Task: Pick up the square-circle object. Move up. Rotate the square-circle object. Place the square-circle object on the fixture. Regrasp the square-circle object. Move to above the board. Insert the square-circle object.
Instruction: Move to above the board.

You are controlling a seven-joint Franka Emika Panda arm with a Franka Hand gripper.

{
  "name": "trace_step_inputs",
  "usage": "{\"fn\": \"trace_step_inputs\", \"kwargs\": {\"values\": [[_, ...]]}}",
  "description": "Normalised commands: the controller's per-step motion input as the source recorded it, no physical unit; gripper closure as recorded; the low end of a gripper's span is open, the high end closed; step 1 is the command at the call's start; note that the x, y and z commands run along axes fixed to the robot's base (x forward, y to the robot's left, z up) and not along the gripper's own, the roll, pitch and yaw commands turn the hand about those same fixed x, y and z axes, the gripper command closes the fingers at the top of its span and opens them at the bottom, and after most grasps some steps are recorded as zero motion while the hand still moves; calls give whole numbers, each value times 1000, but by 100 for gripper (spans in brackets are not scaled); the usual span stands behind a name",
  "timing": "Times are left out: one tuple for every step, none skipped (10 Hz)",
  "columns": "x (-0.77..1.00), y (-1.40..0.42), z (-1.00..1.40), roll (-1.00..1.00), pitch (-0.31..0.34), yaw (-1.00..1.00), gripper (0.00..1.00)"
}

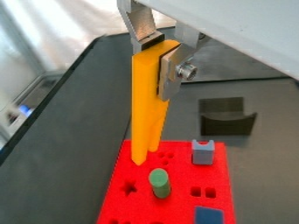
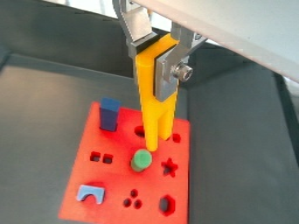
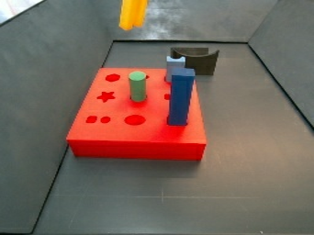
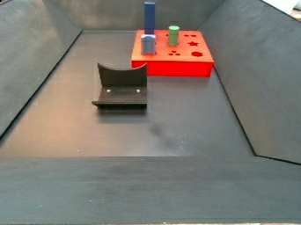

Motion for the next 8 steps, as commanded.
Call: {"fn": "trace_step_inputs", "kwargs": {"values": [[-75, -18, -1, -191, -234, 1000, 100], [-70, -6, -3, -178, -261, 1000, 100], [-66, 5, 0, -159, -295, 1000, 100], [-65, 14, -4, -141, -324, 1000, 100], [-58, 11, -5, -120, -363, 1000, 100], [-55, 14, -3, -100, -396, 1000, 100], [-54, 11, -5, -74, -366, 861, 100], [-46, 9, -4, -29, -228, 435, 100]]}}
